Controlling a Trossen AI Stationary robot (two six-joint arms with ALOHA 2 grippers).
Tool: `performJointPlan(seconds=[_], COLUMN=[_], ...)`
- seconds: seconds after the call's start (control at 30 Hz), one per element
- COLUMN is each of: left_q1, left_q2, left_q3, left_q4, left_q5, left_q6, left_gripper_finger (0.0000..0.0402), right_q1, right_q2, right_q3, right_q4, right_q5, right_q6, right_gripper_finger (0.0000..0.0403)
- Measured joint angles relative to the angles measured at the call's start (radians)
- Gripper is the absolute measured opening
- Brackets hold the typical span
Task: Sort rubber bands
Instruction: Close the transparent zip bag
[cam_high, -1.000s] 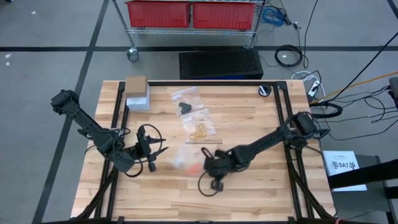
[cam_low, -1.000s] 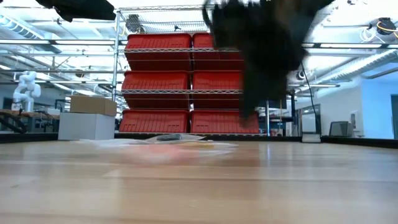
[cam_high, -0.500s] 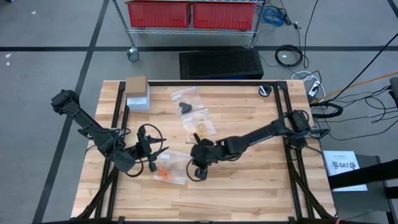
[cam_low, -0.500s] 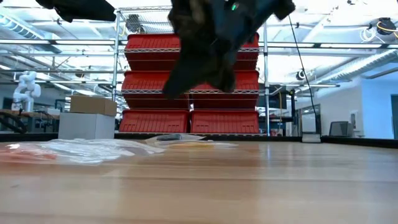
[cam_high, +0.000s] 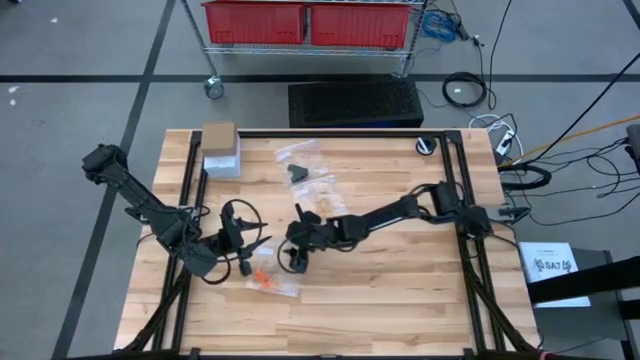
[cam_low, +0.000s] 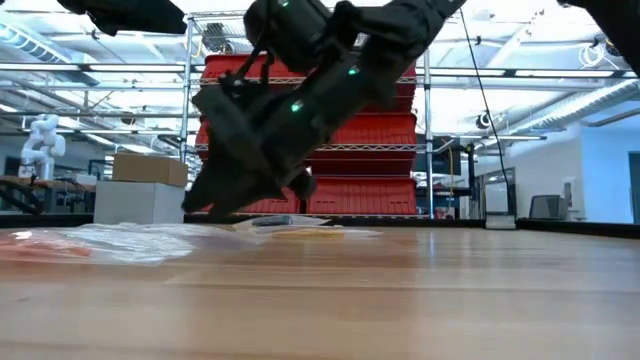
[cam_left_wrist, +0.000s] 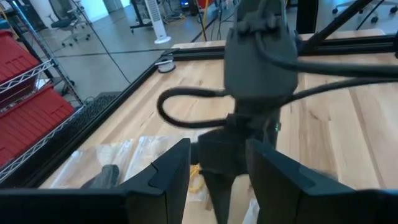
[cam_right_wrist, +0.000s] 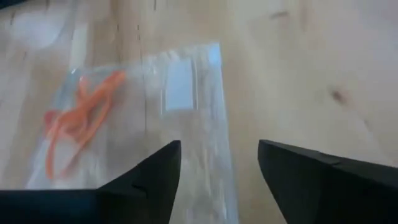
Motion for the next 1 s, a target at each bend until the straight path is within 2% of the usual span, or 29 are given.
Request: performJointPlan(seconds=[0.13, 0.23, 0.3, 0.47, 0.5, 0.7, 0.87, 1.0], left_q1=[0.0, 0.0, 0.0, 0.0, 0.0, -0.005, -0.006, -0.022], left_q2=[0.0, 0.0, 0.0, -0.011, -0.015, -0.032, -0.032, -0.04], left_q3=[0.0, 0.0, 0.0, 0.002, 0.003, 0.004, 0.004, 0.004], left_q4=[0.0, 0.002, 0.007, 0.016, 0.017, 0.008, 0.013, 0.065], left_q5=[0.002, 0.002, 0.001, -0.044, -0.045, -0.043, -0.003, 0.021], left_q6=[0.0, 0.001, 0.0, 0.0, 0.0, 0.0, 0.0, 0.032], left_gripper_finger=[0.0162, 0.0162, 0.0162, 0.0162, 0.0162, 0.0162, 0.0162, 0.0162], right_q1=[-0.006, -0.006, -0.001, 0.018, 0.024, 0.089, 0.183, 0.253], right_q2=[0.06, 0.087, 0.086, 0.045, 0.031, -0.056, -0.132, -0.176], right_q3=[0.037, 0.073, 0.083, 0.101, 0.117, 0.221, 0.303, 0.351], right_q4=[0.0, -0.005, -0.036, -0.131, -0.169, -0.489, -0.734, -0.857], right_q5=[-0.029, -0.051, -0.05, -0.024, -0.005, 0.107, 0.271, 0.386], right_q6=[-0.019, -0.026, -0.043, -0.112, -0.132, -0.225, -0.25, -0.222], right_gripper_finger=[0.0206, 0.0182, 0.0149, 0.0028, 0.0014, 0.0012, 0.0002, 0.0001])
